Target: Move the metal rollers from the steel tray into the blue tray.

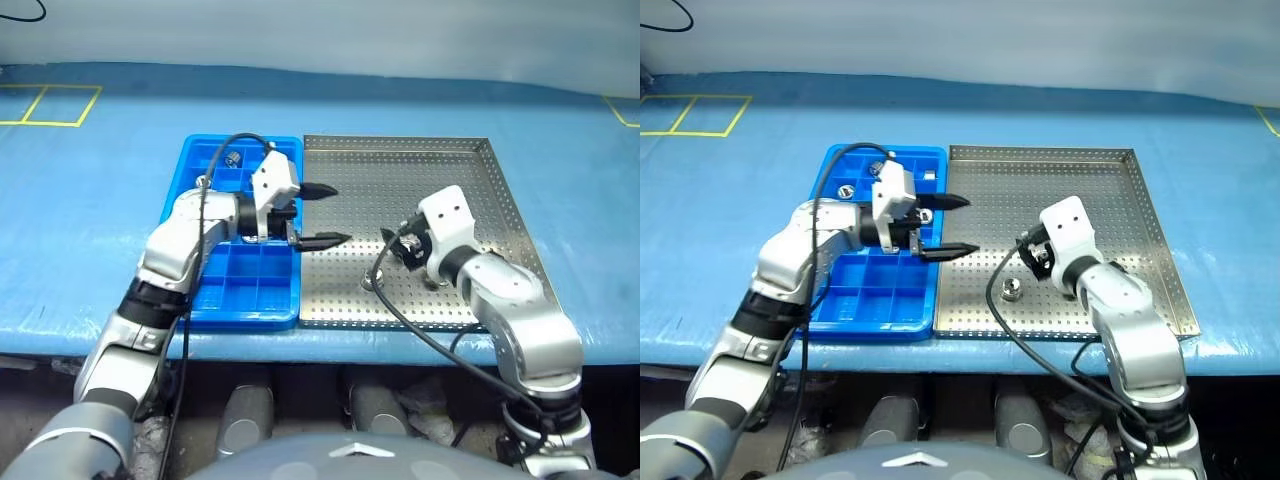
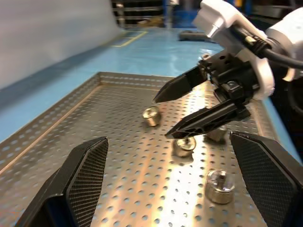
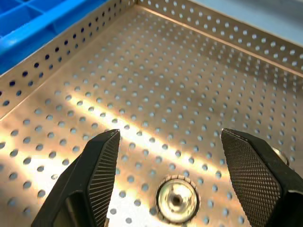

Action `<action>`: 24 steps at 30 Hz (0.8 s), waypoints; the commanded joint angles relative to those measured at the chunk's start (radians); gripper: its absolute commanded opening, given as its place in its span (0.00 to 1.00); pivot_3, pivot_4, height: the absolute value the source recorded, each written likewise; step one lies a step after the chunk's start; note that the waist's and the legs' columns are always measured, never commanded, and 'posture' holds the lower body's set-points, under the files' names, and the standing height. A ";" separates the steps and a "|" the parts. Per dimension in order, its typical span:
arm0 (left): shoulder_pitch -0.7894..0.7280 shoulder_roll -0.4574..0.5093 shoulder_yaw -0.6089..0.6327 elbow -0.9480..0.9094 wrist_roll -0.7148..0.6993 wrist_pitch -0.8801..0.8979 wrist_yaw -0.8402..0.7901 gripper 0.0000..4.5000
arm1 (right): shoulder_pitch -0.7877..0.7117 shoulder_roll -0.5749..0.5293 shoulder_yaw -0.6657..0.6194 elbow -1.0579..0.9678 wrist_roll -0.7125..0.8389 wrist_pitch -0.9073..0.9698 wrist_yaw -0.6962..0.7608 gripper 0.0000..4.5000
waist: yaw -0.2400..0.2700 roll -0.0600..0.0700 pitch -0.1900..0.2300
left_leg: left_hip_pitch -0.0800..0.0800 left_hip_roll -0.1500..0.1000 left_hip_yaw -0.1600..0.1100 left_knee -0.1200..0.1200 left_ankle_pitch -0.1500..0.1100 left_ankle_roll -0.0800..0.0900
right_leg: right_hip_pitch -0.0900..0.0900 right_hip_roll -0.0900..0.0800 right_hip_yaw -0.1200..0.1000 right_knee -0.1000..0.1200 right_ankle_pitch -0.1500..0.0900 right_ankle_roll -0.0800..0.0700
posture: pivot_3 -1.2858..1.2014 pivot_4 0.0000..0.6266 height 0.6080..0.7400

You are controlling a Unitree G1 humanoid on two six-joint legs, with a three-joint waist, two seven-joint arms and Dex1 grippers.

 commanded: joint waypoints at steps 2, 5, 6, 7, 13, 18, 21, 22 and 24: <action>-0.093 -0.020 -0.118 0.150 0.099 -0.074 -0.138 1.00 | 0.098 0.013 -0.028 -0.118 0.016 0.028 -0.032 0.80 | -0.012 0.000 0.000 | 0.000 0.000 0.000 0.001 0.000 0.000 | 0.000 0.000 0.000 0.000 0.000 0.000 | 0.48 0.24 1.00; -0.137 -0.046 -0.188 0.254 0.182 -0.166 -0.185 1.00 | 0.161 0.039 -0.030 -0.157 0.023 0.036 -0.056 0.80 | -0.020 0.000 0.000 | 0.000 0.000 0.001 0.001 0.000 0.000 | 0.000 0.000 0.001 0.000 0.000 0.001 | 0.48 0.24 1.00; -0.148 -0.058 -0.198 0.285 0.205 -0.196 -0.185 1.00 | 0.172 0.047 -0.032 -0.167 0.027 0.038 -0.062 0.80 | -0.022 0.000 0.000 | 0.000 0.000 0.001 0.001 0.000 0.000 | 0.000 0.000 0.002 0.000 0.000 0.001 | 0.47 0.24 1.00; -0.158 -0.076 -0.203 0.319 0.226 -0.226 -0.174 1.00 | 0.184 0.056 -0.035 -0.179 0.031 0.038 -0.066 0.80 | -0.025 0.000 0.000 | 0.000 0.000 0.001 0.002 0.000 0.000 | 0.000 0.001 0.002 0.000 0.000 0.001 | 0.47 0.24 1.00; -0.197 -0.167 -0.209 0.475 0.315 -0.369 -0.129 1.00 | 0.249 0.076 -0.023 -0.217 0.046 0.018 -0.083 0.80 | -0.032 0.000 0.000 | -0.001 0.000 0.001 0.003 0.000 0.000 | 0.000 0.000 0.002 0.000 0.000 0.002 | 0.46 0.24 1.00; -0.227 -0.232 -0.212 0.563 0.365 -0.426 -0.115 1.00 | 0.274 0.088 -0.013 -0.220 0.054 -0.002 -0.100 0.80 | -0.037 0.000 0.000 | -0.001 0.000 0.001 0.004 0.000 0.001 | 0.000 0.001 0.002 0.000 0.001 0.003 | 0.46 0.24 1.00; -0.242 -0.260 -0.223 0.599 0.387 -0.442 -0.134 1.00 | 0.277 0.092 -0.015 -0.220 0.057 -0.010 -0.107 0.80 | -0.041 0.000 0.000 | -0.002 0.000 0.001 0.007 -0.001 0.002 | 0.001 0.001 0.002 0.000 0.001 0.003 | 0.45 0.24 1.00; -0.246 -0.268 -0.230 0.609 0.394 -0.442 -0.151 1.00 | 0.277 0.092 -0.016 -0.220 0.057 -0.012 -0.111 0.80 | -0.043 0.000 0.000 | -0.002 0.000 0.001 0.007 -0.001 0.002 | 0.001 0.001 0.002 0.000 0.001 0.004 | 0.45 0.24 1.00; -0.250 -0.275 -0.242 0.621 0.408 -0.442 -0.187 1.00 | 0.277 0.092 -0.018 -0.220 0.059 -0.014 -0.117 0.80 | -0.047 0.000 0.000 | -0.002 0.000 0.001 0.009 -0.001 0.003 | 0.002 0.001 0.003 0.000 0.001 0.003 | 0.45 0.24 1.00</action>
